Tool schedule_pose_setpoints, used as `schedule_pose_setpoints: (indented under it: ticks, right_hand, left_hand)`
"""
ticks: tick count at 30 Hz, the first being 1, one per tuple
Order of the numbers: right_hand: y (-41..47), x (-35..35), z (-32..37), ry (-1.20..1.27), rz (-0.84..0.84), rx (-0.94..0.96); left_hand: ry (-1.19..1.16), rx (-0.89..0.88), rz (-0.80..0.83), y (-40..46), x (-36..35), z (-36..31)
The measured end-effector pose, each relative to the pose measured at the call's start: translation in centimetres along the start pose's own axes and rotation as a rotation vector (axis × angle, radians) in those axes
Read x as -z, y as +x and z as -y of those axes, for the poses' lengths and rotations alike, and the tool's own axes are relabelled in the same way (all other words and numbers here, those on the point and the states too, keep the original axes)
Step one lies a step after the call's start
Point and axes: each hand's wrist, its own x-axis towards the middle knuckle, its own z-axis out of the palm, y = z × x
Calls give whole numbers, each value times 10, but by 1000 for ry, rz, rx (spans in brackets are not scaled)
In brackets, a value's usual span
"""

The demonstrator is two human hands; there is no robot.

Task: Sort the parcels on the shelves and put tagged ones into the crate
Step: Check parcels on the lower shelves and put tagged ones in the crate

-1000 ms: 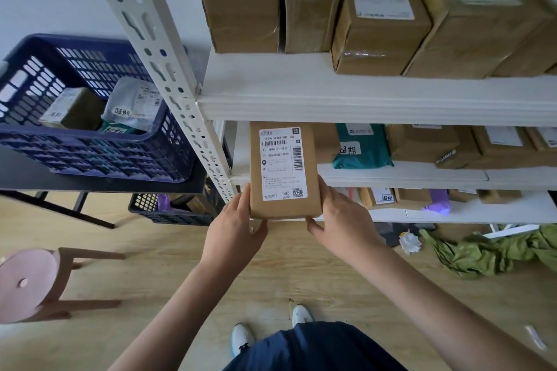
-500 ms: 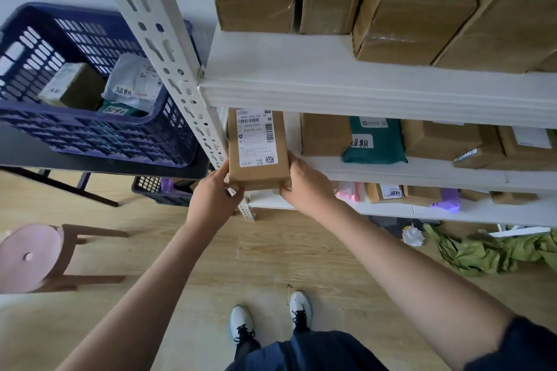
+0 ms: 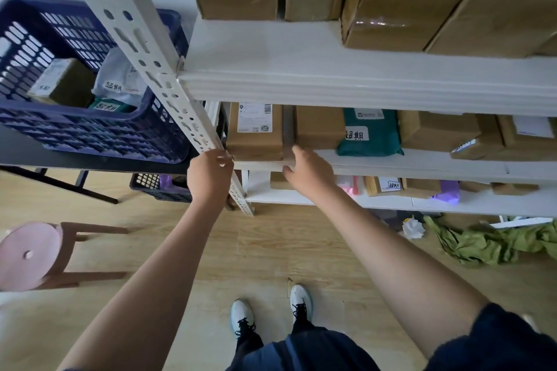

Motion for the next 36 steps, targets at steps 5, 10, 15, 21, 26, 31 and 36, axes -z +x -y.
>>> schedule_pose_setpoints:
  ticks: [5, 10, 15, 21, 26, 31, 36]
  right_hand:
    - [-32, 8, -60, 12, -79, -164]
    - [-30, 29, -101, 82, -122, -226]
    - [5, 49, -111, 124, -162, -157]
    - [30, 46, -117, 44, -71, -98]
    - [17, 39, -123, 57, -35, -31]
    - [-13, 39, -127, -37, 26, 59]
    - [-61, 14, -131, 69, -8, 39]
  left_hand:
    - [49, 7, 99, -43, -6, 21]
    - [-44, -133, 318, -77, -37, -13]
    - [-44, -214, 353, -63, -67, -72]
    - [8, -175, 297, -35, -97, -97]
    - [37, -169, 296, -32, -105, -106]
    - [1, -204, 335, -57, -89, -92]
    - [25, -234, 386, -92, -79, -70]
